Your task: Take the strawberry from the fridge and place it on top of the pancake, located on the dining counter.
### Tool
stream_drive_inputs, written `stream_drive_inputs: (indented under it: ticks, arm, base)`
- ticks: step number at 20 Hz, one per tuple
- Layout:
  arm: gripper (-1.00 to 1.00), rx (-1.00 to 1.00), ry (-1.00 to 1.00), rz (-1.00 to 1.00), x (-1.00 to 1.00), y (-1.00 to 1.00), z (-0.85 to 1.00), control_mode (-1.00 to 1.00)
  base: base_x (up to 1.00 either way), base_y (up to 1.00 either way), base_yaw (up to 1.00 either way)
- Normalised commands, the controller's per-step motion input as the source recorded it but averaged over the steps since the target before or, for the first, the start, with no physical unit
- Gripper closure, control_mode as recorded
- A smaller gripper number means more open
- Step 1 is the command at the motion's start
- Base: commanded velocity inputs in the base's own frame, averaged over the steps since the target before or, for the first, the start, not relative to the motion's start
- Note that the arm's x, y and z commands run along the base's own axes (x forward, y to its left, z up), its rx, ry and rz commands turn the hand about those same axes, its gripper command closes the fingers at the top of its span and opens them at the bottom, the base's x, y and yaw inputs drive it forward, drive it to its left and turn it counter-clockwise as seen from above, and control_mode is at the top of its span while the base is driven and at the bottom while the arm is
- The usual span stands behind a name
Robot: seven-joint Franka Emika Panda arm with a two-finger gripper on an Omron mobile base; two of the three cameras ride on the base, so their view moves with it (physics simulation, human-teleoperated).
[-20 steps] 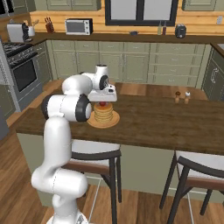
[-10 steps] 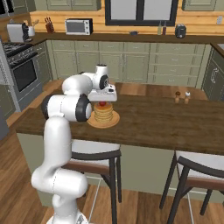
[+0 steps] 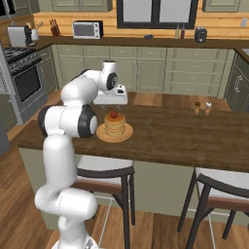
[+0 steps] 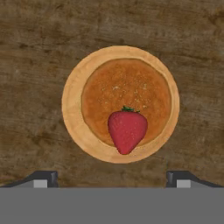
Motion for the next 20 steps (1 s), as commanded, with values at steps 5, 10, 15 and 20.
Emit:
stream_drive_inputs:
  ticks: [5,10,15,20]
  arm:
    - [-1.00,0.00,-0.11,0.00,-1.00,0.11,0.35,-1.00]
    - [-1.00,0.00,-0.14,0.00,-1.00,0.12,0.10,-1.00]
    - [-1.00,0.00,-0.18,-0.06,-1.00,0.14,0.08,-1.00]
    - [-1.00,0.00,-0.02,-0.08,-1.00,0.49,0.45,-1.00]
  base:
    - [0.00,0.00,0.00]
    - [0.00,0.00,0.00]
    - [0.00,0.00,0.00]
    - [0.00,0.00,0.00]
